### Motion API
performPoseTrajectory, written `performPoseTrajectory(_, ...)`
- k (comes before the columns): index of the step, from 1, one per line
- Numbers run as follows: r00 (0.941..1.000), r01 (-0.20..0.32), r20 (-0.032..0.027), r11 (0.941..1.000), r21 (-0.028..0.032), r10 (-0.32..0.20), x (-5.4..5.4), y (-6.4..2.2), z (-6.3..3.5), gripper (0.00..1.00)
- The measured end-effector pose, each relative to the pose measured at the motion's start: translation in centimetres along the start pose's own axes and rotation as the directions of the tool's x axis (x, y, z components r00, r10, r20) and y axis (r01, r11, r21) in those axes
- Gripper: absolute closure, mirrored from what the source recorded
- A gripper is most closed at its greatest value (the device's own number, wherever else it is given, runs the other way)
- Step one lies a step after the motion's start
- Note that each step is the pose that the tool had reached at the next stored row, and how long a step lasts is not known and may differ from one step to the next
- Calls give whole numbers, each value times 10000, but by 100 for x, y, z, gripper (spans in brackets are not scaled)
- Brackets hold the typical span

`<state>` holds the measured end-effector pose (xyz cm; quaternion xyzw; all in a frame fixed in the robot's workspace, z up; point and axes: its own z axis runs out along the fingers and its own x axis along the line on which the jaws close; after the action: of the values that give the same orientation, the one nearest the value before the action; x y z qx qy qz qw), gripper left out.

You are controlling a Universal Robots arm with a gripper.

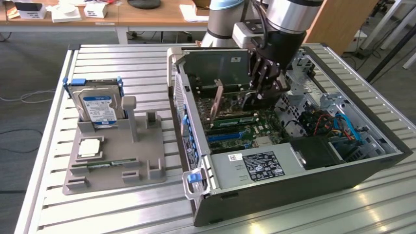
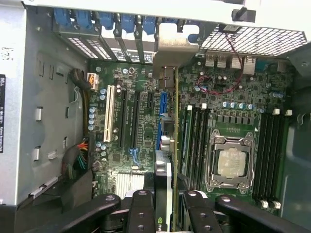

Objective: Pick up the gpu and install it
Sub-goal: 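Insert the gpu into the slot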

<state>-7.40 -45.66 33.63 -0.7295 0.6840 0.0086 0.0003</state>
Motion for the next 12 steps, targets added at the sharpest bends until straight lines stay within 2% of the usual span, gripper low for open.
performPoseTrajectory(9, 10000, 12, -6, 10000, 87, -12, 0, 29, 164, 73)
performPoseTrajectory(12, 10000, 13, -7, 10000, 90, -13, 0, 29, 174, 73)
